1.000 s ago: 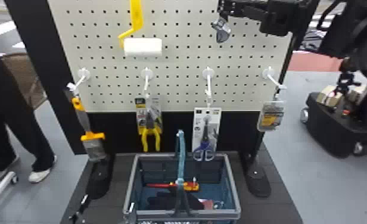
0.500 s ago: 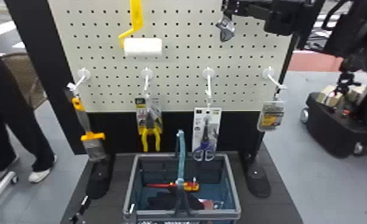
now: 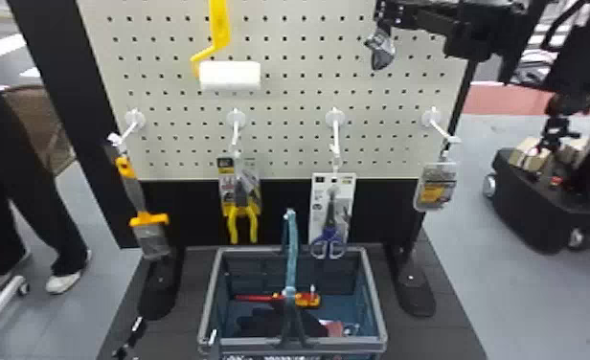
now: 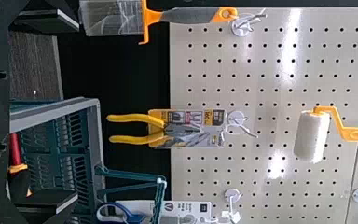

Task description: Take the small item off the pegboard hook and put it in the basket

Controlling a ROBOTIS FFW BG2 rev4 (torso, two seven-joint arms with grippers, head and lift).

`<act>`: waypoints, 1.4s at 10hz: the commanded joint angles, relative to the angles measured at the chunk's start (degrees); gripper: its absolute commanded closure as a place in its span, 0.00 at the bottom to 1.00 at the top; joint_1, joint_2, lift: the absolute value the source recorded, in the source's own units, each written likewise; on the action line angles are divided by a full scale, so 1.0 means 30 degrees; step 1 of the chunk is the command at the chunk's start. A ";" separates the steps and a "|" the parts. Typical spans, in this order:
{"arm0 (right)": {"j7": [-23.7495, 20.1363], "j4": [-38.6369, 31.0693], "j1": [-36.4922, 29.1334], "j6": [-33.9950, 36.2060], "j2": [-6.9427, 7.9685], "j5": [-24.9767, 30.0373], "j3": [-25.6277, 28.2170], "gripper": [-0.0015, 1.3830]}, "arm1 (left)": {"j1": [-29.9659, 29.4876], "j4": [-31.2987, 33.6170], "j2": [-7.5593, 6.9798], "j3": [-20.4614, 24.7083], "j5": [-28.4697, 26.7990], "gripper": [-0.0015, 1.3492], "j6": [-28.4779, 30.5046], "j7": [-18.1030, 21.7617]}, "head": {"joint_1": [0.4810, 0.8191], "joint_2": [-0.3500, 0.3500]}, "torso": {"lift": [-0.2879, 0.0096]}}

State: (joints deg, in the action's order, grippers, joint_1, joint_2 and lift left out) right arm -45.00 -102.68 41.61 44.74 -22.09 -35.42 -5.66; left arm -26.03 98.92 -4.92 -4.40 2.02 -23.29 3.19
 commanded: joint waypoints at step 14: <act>0.0615 -0.3955 -0.6089 0.0554 -0.0459 0.1113 0.3381 0.85 | 0.0051 -0.0743 0.0527 0.0060 -0.0117 0.04 -0.0526 0.0020 | 0.20 0.50 | 0.63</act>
State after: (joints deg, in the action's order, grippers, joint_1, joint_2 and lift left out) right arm -43.28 -113.12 24.65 46.39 -23.44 -32.34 3.69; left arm -25.88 96.92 -3.47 -4.22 1.71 -24.87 3.25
